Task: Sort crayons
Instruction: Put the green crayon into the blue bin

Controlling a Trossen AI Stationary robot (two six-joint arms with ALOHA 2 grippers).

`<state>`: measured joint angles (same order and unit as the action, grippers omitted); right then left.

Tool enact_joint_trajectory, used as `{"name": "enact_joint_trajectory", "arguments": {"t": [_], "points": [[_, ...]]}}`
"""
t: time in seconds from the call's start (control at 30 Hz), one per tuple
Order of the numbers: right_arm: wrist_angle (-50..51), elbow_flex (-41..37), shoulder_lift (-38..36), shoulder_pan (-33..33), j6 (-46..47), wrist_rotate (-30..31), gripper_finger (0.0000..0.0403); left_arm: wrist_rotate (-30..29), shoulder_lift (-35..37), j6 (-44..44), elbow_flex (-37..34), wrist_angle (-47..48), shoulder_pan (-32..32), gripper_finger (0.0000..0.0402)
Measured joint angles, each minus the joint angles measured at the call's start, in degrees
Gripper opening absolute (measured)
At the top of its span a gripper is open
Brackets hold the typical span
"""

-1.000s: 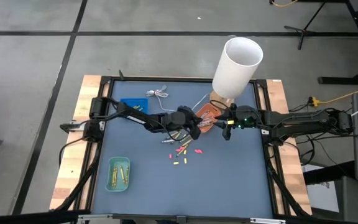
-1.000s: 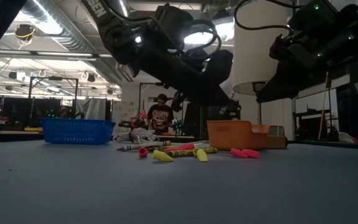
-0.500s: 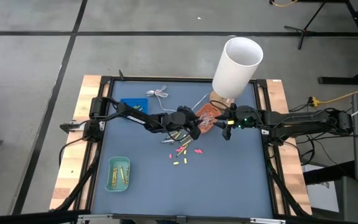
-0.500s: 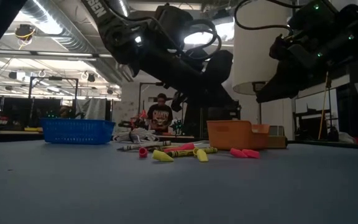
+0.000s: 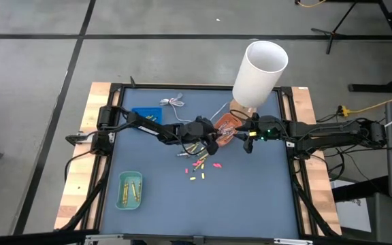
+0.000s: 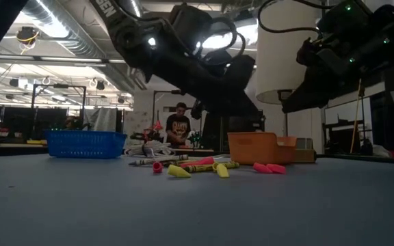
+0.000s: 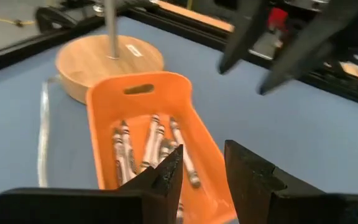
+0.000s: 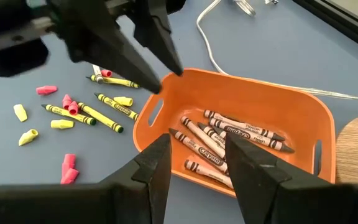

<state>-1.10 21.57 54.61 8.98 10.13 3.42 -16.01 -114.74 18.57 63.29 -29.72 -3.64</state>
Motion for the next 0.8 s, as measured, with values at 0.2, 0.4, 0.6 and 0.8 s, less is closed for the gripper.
{"name": "enact_joint_trajectory", "arguments": {"t": [0.2,0.4,0.6,0.8], "points": [[0.27,0.01,0.00,0.00,-0.02,0.00,0.0149,1.34,4.67,0.17,0.02,11.30,0.00,0.0103],[0.89,0.02,0.00,0.01,-0.02,0.02,0.0149,3.21,8.60,0.28,0.02,24.56,0.00,0.0103],[1.05,0.06,0.01,0.01,-0.02,0.09,0.0149,7.17,9.18,0.55,0.02,33.71,0.02,0.0103],[1.12,0.06,0.02,0.01,-0.02,0.22,0.0149,8.07,9.18,1.02,0.02,43.03,0.02,0.0103]]}}
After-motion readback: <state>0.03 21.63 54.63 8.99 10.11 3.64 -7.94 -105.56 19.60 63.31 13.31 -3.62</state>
